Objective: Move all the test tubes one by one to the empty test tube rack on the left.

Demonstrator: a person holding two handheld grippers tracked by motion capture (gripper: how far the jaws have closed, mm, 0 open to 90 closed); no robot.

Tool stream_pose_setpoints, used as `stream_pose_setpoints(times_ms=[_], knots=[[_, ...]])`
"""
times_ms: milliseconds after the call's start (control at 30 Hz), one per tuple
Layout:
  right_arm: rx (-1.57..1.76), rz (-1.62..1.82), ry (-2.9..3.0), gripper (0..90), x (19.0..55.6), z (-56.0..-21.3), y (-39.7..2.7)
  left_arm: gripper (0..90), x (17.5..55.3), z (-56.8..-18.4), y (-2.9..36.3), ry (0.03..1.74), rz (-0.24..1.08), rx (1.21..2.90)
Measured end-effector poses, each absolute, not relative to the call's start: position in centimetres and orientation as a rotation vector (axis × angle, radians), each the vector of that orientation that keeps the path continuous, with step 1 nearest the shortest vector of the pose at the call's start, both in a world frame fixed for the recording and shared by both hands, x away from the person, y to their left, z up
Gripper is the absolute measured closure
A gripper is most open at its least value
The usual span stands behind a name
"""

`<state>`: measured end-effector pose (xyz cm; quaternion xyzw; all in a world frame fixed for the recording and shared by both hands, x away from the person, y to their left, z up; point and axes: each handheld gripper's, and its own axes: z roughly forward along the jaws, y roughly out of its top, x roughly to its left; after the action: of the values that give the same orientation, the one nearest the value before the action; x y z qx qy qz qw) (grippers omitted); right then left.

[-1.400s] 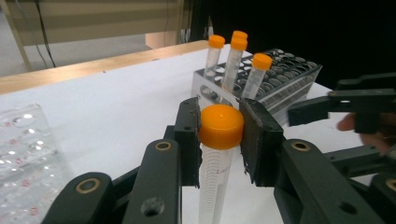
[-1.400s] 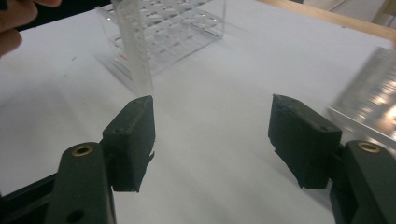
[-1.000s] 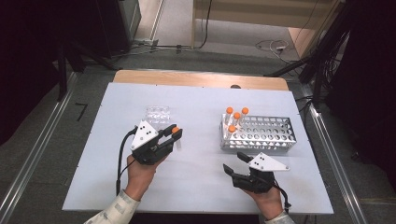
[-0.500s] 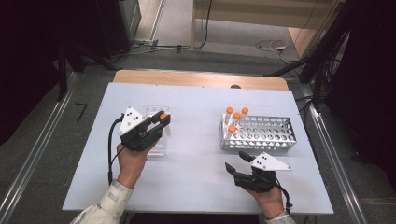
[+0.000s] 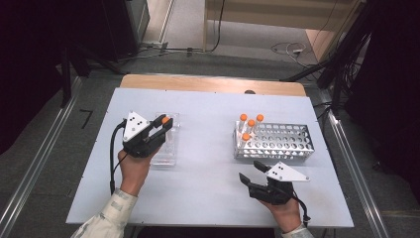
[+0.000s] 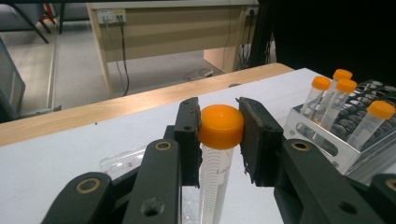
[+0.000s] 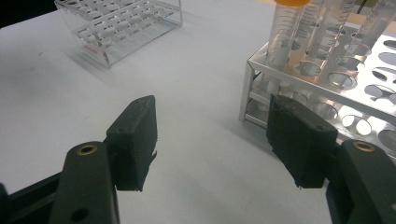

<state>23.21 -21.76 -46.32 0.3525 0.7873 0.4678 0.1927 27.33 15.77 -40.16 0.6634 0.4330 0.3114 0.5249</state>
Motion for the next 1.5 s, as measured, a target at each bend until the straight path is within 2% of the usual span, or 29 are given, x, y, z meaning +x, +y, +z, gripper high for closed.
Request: stream_pose_setpoints(times_ms=[900,1067,1133,1400,1500], knots=[[0.991,1.308,2.214,32.2,23.2,-46.5,-21.7,68.4,27.4,-44.4,15.2,1.077,0.726,1.659],[0.991,1.306,2.214,32.2,23.2,-46.5,-21.7,57.0,27.3,-44.5,15.1,1.095,0.752,1.649],[0.992,1.306,2.213,32.2,23.2,-46.5,-21.7,55.1,27.2,-44.4,15.2,1.102,0.745,1.637],[1.002,1.307,2.197,32.4,23.4,-46.5,-21.9,27.5,26.3,-44.2,15.4,1.133,0.722,1.557],[1.013,1.307,2.186,32.4,23.5,-46.5,-21.9,22.4,25.6,-44.1,15.3,1.143,0.702,1.541]])
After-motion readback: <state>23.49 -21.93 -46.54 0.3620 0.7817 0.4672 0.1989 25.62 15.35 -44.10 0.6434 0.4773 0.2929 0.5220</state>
